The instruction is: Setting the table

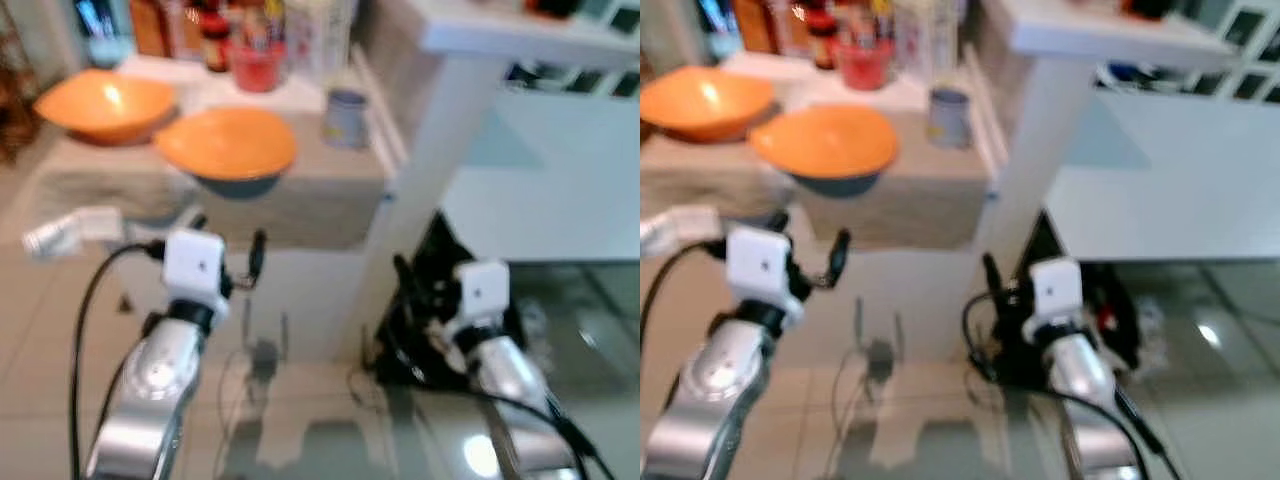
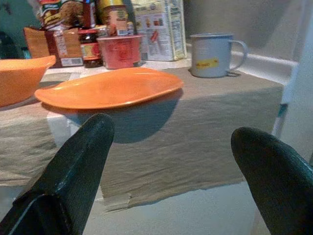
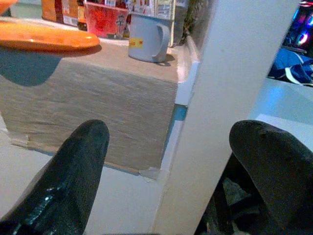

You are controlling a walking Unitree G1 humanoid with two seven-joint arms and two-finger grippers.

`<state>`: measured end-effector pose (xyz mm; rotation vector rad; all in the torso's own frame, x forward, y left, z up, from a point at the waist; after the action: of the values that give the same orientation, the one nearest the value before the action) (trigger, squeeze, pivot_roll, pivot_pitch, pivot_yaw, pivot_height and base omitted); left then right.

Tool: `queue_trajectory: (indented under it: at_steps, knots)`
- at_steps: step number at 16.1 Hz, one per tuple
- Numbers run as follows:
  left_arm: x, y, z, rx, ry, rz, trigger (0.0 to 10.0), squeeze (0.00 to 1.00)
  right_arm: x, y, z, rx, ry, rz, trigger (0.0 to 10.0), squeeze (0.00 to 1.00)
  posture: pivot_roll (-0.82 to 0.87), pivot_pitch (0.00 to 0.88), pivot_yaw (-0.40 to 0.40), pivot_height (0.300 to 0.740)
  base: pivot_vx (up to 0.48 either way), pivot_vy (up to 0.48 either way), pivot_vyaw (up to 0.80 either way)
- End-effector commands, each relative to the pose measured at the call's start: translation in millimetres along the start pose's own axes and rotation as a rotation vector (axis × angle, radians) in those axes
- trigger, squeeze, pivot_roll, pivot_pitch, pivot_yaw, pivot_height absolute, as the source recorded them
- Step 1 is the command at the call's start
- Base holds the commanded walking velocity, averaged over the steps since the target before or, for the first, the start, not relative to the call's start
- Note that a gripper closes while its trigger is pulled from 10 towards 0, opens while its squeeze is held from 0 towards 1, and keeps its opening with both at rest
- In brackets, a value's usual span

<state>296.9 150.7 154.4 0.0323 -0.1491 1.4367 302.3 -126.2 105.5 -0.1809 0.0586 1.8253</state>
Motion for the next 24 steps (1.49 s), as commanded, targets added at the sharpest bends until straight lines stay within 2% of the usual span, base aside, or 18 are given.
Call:
queue_trajectory:
  at_steps: [1,4,7,8,9,10,11,13,16,20,23,24]
  knots:
    - [-1.8,-1.8,2,-0.002,-0.008,-0.004,10.0,0.0,-0.2,-0.9,2,0.004,0.013,0.003,10.0,0.11,0.11,0.026,-0.078,0.74,0.0,0.0,0.0]
    - [-7.1,-3.4,9,-0.031,0.02,-0.008,10.0,0.0,1.0,-3.2,7,-0.016,0.017,0.014,10.0,0.11,0.11,0.027,-0.08,0.74,0.305,0.0,0.0]
    - [-6.0,-2.2,13,-0.05,0.047,0.014,10.0,0.0,2.2,-4.4,8,-0.02,0.023,0.027,10.0,0.12,0.11,0.028,-0.083,0.74,0.45,0.0,0.0]
    - [-4.3,-1.7,15,-0.059,0.049,0.03,10.0,0.0,4.0,-4.9,11,-0.035,0.025,0.039,10.0,0.2,0.11,0.027,-0.086,0.74,0.431,0.0,0.6]
    - [-4.7,-1.9,17,-0.065,0.038,0.032,10.0,0.0,4.1,-5.3,12,-0.035,0.028,0.039,10.0,0.2,0.11,0.028,-0.086,0.74,0.431,0.0,0.6]
    - [-4.9,-2.1,17,-0.067,0.036,0.032,10.0,0.0,3.9,-5.5,12,-0.035,0.029,0.038,10.0,0.2,0.11,0.028,-0.087,0.74,0.431,0.0,0.6]
    - [-5.2,-2.9,19,-0.072,0.033,0.031,10.0,0.0,3.2,-6.4,10,-0.026,0.031,0.033,10.0,0.13,0.12,0.028,-0.087,0.74,0.446,0.0,0.0]
    - [-3.5,-3.5,21,-0.075,0.043,0.039,10.0,0.0,4.2,-6.5,11,-0.029,0.03,0.037,10.0,0.13,0.12,0.029,-0.088,0.74,0.441,0.0,0.0]
    - [4.2,-2.2,21,-0.071,0.047,0.072,10.0,0.0,6.6,-5.0,17,-0.05,0.03,0.049,10.0,0.13,0.12,0.03,-0.091,0.74,0.373,0.301,0.0]
    - [14.0,-1.9,29,-0.105,0.038,0.118,10.0,0.0,9.6,-1.6,13,-0.042,0.024,0.06,10.0,0.14,0.12,0.026,-0.089,0.74,0.362,0.314,0.0]
    - [22.3,-2.4,36,-0.126,0.033,0.162,10.0,0.0,11.9,-0.5,13,-0.041,0.018,0.075,10.0,0.14,0.12,0.023,-0.09,0.74,0.0,0.0,0.0]
    - [24.4,-2.2,36,-0.125,0.033,0.175,10.0,0.0,12.2,-0.4,15,-0.051,0.017,0.079,10.0,0.2,0.12,0.021,-0.091,0.74,0.0,0.0,0.79]
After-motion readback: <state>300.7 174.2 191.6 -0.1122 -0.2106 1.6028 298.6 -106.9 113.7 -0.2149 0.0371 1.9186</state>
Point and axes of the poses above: a point about 5 cm out from each wrist's last joint towards the gripper, its own y axis pointing back from the gripper into the wrist, its own z axis along the axis of the wrist's last joint, x = y × z, the point moved 5 cm from there along -y, pointing out of the wrist towards the gripper, and after that the axes turned 4 degrees about y, right-handed, at the moved point
